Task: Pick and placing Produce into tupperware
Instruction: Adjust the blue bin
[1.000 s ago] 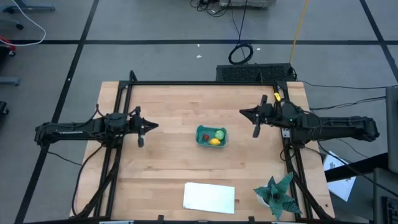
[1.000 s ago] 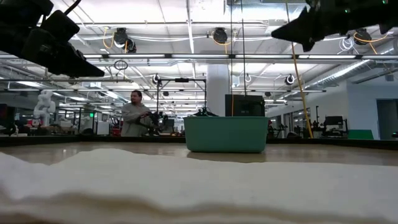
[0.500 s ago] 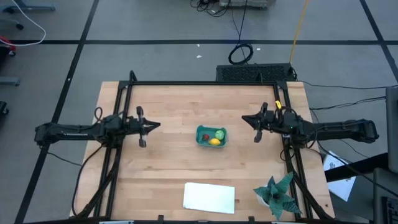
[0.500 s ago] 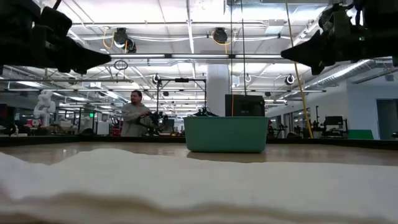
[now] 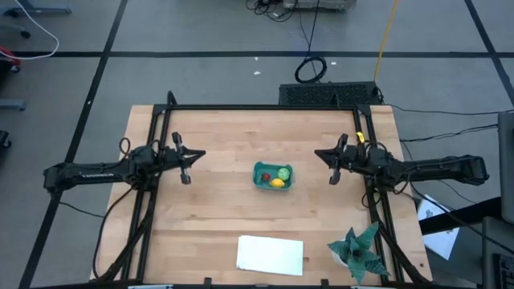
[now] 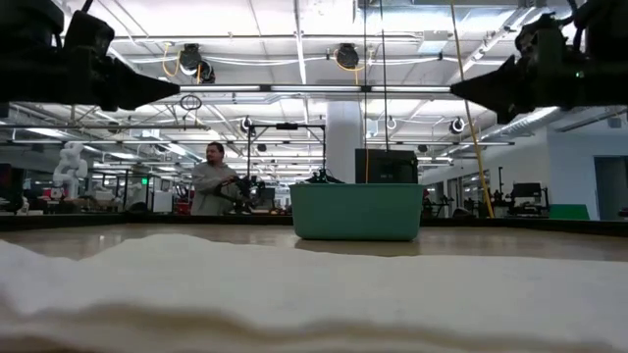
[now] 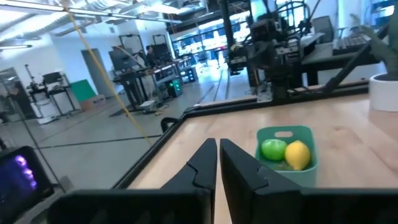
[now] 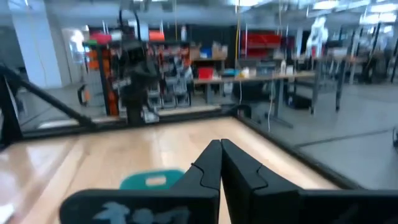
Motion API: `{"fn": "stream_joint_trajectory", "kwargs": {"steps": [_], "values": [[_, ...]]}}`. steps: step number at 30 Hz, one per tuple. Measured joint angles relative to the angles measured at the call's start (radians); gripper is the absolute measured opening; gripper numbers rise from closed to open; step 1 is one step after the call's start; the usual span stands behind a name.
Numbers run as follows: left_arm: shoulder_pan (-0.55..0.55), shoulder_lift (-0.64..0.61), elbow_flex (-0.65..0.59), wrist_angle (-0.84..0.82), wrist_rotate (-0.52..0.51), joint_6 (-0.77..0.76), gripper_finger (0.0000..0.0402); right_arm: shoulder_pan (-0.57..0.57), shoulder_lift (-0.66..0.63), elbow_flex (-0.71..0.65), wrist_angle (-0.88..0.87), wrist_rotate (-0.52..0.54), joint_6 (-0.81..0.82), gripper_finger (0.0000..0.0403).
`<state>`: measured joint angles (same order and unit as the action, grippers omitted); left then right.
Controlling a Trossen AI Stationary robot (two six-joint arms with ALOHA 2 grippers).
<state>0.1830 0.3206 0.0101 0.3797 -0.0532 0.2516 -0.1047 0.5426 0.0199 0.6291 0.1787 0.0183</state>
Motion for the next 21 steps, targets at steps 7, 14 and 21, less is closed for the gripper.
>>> {"fn": "stream_joint_trajectory", "kwargs": {"steps": [7,14,21], "values": [[0.037,0.0,0.0,-0.035,0.009,-0.078,0.0026,0.002,0.007,-0.001,0.003,-0.05,0.023,0.0],[0.041,0.0,0.0,-0.179,0.009,-0.206,0.0026,0.002,0.046,-0.003,-0.056,-0.044,0.093,0.0],[0.041,0.048,0.001,-0.101,0.055,-0.254,0.0026,0.002,0.132,0.037,-0.146,-0.043,0.146,0.0]]}}
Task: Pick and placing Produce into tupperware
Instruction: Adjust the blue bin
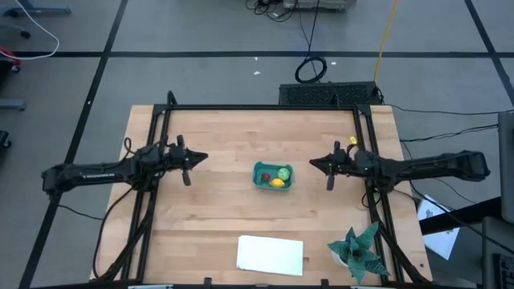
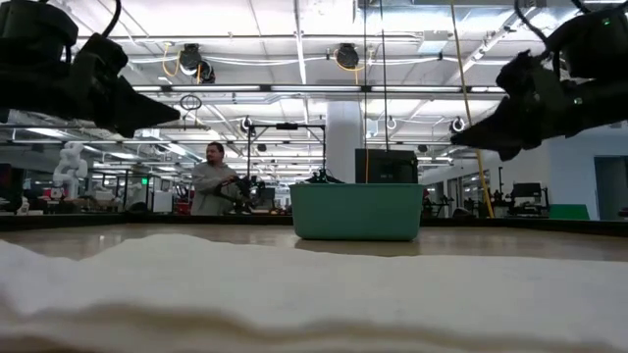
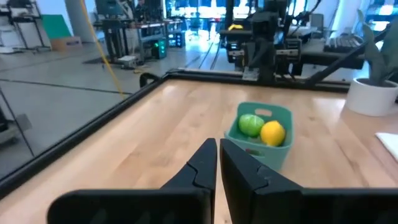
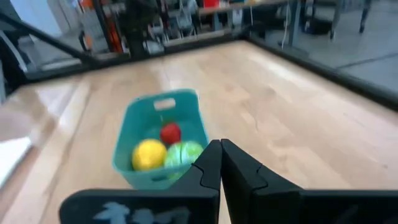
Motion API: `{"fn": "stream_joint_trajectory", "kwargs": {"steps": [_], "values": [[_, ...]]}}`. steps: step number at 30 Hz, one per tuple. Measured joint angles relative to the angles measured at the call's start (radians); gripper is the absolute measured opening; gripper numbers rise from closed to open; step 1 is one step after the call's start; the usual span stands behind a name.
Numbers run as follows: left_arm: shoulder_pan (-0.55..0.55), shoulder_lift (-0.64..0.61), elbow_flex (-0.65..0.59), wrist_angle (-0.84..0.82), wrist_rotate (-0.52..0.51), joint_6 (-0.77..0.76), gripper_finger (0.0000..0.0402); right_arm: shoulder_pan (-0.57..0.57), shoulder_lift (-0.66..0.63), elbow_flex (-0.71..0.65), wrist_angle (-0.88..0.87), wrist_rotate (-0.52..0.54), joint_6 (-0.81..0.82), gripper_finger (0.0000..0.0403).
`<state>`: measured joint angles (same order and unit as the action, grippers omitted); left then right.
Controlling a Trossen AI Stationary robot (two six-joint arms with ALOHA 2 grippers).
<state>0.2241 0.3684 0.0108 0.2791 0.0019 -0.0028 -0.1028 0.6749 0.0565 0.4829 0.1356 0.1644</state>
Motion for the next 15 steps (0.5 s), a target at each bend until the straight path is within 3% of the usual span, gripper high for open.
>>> {"fn": "stream_joint_trajectory", "kwargs": {"steps": [7,15], "values": [[0.0,0.176,0.027,0.069,0.009,-0.02,0.0026,0.0,0.125,0.028,0.015,0.001,0.034,0.0],[0.0,0.45,0.031,0.331,0.026,-0.043,0.0026,0.0,0.267,0.03,0.13,-0.002,0.06,0.0]]}}
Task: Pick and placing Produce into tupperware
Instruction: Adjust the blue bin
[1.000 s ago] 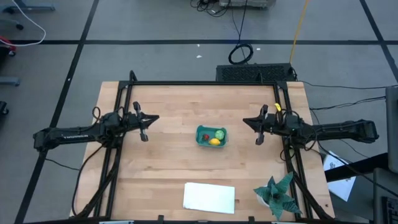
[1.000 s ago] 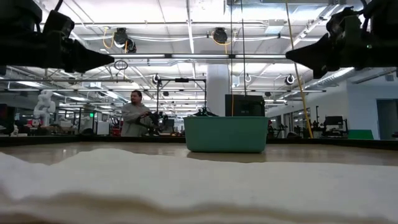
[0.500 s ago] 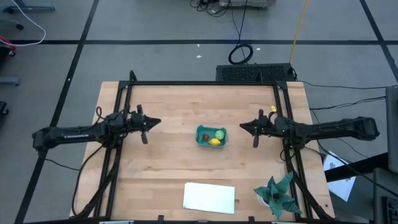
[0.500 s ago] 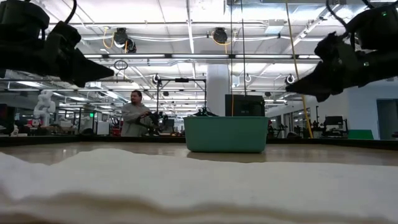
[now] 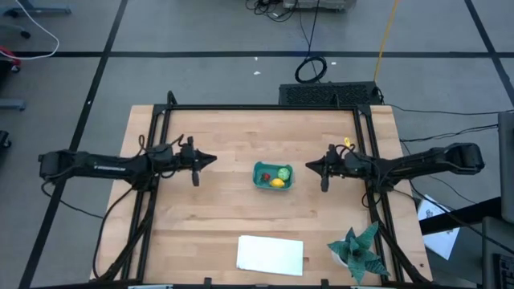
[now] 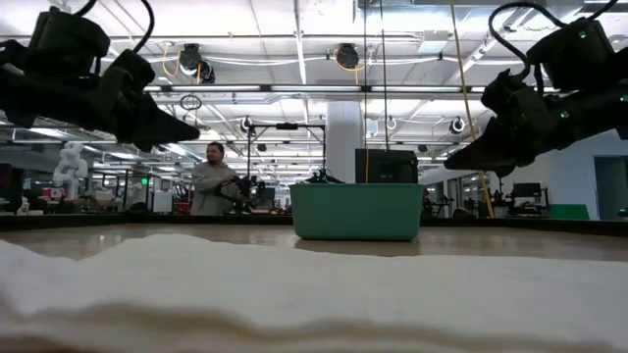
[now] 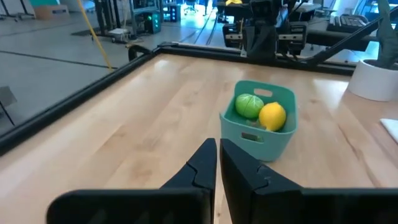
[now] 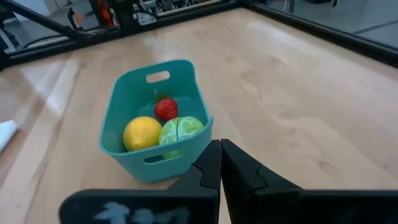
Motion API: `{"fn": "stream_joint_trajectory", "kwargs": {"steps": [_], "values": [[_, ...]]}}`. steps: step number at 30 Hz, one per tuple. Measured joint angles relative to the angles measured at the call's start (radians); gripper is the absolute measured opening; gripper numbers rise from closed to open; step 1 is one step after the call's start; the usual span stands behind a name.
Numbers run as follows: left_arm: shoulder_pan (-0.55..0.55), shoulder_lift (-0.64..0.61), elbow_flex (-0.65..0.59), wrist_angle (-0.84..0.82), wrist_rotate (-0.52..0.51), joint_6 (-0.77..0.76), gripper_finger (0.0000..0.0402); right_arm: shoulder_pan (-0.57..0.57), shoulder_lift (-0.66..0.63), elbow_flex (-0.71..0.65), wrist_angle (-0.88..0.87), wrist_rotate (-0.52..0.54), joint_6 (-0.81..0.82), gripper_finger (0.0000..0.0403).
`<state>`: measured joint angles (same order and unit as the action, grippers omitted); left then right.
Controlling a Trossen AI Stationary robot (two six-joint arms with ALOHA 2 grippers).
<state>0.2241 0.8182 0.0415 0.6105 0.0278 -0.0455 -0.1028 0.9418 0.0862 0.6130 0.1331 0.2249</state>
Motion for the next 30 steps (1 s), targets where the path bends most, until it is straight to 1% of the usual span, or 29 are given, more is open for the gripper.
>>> {"fn": "stream_joint_trajectory", "kwargs": {"steps": [3,9,11,15,18,21,24,26,30], "values": [[0.0,0.104,0.022,0.053,0.014,-0.01,0.0026,0.0,0.047,0.001,0.026,-0.002,0.007,0.0],[-0.018,0.31,0.14,0.069,0.06,0.0,0.0026,0.0,0.126,0.003,0.09,-0.008,0.018,0.0],[-0.031,0.373,0.171,0.11,0.063,0.008,0.0026,0.0,0.143,0.003,0.098,-0.032,0.02,0.0],[-0.039,0.486,0.217,0.159,0.111,0.013,0.0026,0.028,0.168,0.003,0.123,-0.053,0.026,0.0],[-0.038,0.554,0.245,0.219,0.128,0.012,0.0026,0.056,0.178,0.006,0.128,-0.054,0.032,0.0],[-0.038,0.609,0.274,0.214,0.129,0.003,0.0026,0.082,0.195,0.018,0.128,-0.044,0.035,0.0],[-0.039,0.669,0.308,0.218,0.132,-0.008,0.0026,0.099,0.228,0.034,0.117,-0.002,0.027,0.0],[-0.042,0.712,0.331,0.22,0.133,-0.01,0.0026,0.098,0.254,0.045,0.117,0.001,0.027,0.0],[-0.048,0.756,0.356,0.221,0.135,-0.011,0.0026,0.098,0.297,0.062,0.117,0.002,0.026,0.0]]}}
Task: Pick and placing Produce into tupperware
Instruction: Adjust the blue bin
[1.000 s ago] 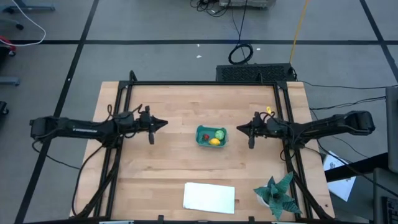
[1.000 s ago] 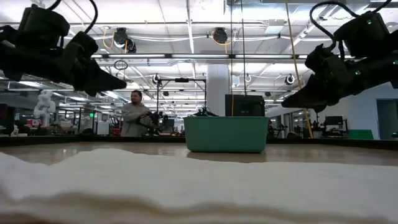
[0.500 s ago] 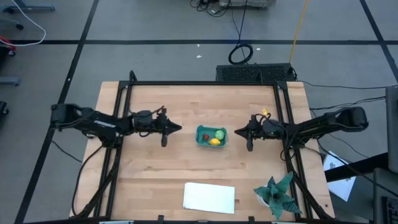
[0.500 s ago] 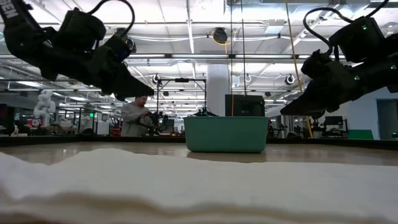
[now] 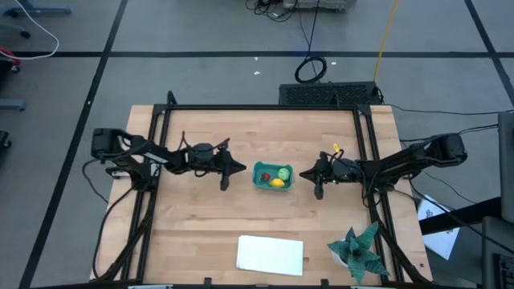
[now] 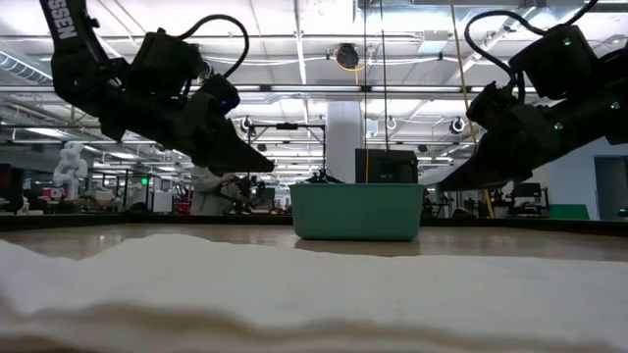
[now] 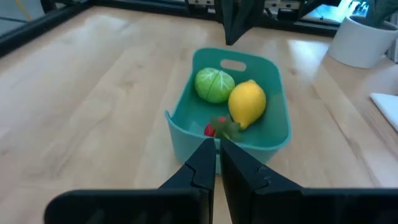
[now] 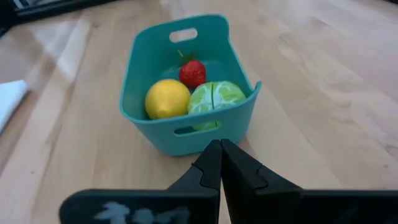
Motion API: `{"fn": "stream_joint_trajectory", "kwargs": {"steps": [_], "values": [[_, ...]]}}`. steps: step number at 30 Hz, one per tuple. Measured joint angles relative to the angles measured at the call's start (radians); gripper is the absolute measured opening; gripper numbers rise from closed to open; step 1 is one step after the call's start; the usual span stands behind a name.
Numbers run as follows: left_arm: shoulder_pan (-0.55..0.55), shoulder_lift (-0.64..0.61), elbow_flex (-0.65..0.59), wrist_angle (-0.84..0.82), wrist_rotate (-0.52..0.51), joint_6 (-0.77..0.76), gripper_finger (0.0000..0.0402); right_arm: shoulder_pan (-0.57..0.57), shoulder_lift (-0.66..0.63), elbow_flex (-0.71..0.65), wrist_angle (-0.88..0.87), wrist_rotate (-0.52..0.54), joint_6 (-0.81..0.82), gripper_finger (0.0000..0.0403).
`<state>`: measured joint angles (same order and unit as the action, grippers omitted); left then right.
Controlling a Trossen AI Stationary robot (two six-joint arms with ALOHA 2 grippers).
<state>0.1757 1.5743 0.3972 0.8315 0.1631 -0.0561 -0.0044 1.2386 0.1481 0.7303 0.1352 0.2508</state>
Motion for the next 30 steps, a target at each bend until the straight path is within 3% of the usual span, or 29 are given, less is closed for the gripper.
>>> {"fn": "stream_joint_trajectory", "kwargs": {"steps": [20,30], "values": [[-0.037,0.065,0.002,0.001,-0.024,-0.037,0.0026,0.0,0.186,0.095,0.009,-0.001,-0.008,0.0],[-0.035,0.21,0.1,0.009,-0.033,-0.058,0.0026,0.0,0.187,0.095,0.022,-0.002,-0.008,0.0]]}}
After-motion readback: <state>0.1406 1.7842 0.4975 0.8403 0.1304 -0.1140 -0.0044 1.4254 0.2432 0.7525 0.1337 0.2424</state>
